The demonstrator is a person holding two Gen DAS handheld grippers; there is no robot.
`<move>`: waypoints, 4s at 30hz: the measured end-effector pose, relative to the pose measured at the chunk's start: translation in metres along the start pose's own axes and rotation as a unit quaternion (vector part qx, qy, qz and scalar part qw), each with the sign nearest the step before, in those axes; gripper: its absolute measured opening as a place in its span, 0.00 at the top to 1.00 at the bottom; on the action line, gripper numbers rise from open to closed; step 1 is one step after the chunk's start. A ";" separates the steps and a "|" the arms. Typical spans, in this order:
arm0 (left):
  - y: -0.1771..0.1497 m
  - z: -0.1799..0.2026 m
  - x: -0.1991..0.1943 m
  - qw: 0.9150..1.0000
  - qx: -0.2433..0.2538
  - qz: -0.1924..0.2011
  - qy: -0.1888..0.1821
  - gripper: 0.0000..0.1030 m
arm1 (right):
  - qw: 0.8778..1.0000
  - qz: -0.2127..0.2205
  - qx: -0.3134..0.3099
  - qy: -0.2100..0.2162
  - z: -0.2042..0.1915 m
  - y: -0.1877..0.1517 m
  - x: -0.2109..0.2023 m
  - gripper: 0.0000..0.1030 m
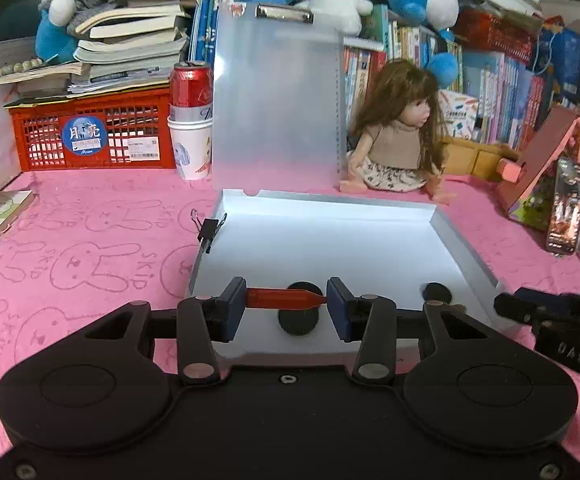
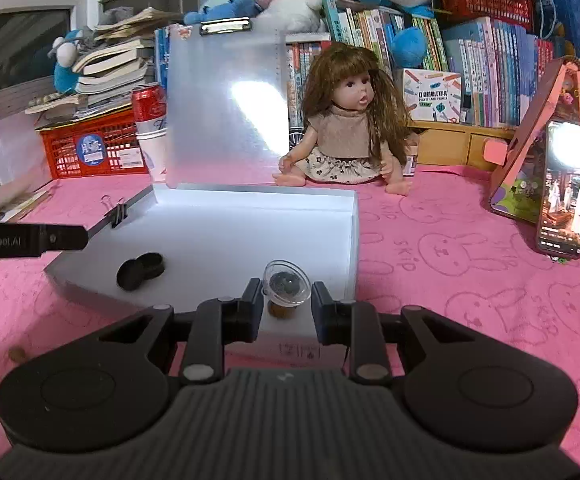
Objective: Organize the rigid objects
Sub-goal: 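Carry the red item and clear lid with both tools over the white box, then lower and open left tool to drop red item while right tool releases clear lid, then lift both open tools out of the box back over the towel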
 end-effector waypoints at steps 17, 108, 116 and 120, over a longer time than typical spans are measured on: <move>0.017 -0.009 0.069 0.998 -0.012 -0.033 0.051 0.59 | 0.998 -0.059 0.013 0.005 0.011 0.031 0.067 0.70; -0.065 -0.014 -0.059 1.000 0.010 0.025 -0.006 0.21 | 0.999 0.026 -0.033 0.016 -0.021 -0.021 -0.036 0.13; -0.083 -0.018 -0.074 0.999 0.011 0.038 -0.004 0.21 | 0.999 0.029 -0.031 0.011 -0.025 -0.036 -0.046 0.12; -0.093 -0.021 -0.078 0.999 0.020 0.042 0.006 0.20 | 0.999 0.031 -0.034 0.007 -0.027 -0.044 -0.049 0.12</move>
Point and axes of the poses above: each gripper's, at about its wrist camera, not at the fingertips, and x roughly the way its jaws point, z to its right, y to its top, the point moved 1 cm from there along x, roughly the way its jaws point, and after that the axes turned 14 degrees about -x, right-handed, at the moved point
